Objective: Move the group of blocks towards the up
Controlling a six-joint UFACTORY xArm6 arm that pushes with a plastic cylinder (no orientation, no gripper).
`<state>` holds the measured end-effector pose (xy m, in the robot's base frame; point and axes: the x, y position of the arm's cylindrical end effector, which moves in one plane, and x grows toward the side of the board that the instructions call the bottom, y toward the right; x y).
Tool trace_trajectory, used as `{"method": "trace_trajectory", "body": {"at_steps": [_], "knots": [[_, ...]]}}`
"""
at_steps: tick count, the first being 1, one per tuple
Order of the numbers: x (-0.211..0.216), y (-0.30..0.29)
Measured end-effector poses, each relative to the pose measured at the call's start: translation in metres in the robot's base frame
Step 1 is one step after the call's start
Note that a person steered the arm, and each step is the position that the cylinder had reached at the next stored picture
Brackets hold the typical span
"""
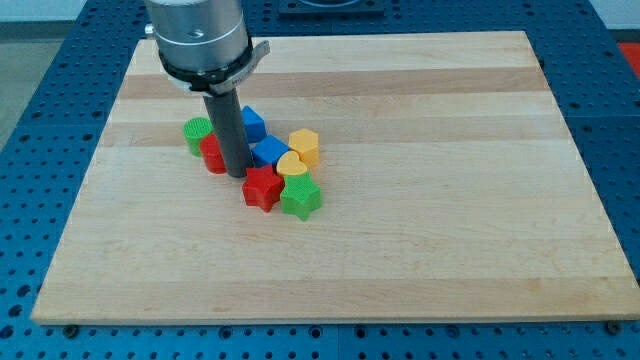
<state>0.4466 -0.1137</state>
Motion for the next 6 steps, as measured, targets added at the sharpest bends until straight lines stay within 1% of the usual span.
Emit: {"method": "trace_trajectory", "body": {"at_steps": [2,4,5,6], "knots": [[0.018,0.0],[0.021,-0.001],[-0.004,0.01],[-0.019,0.019]]}}
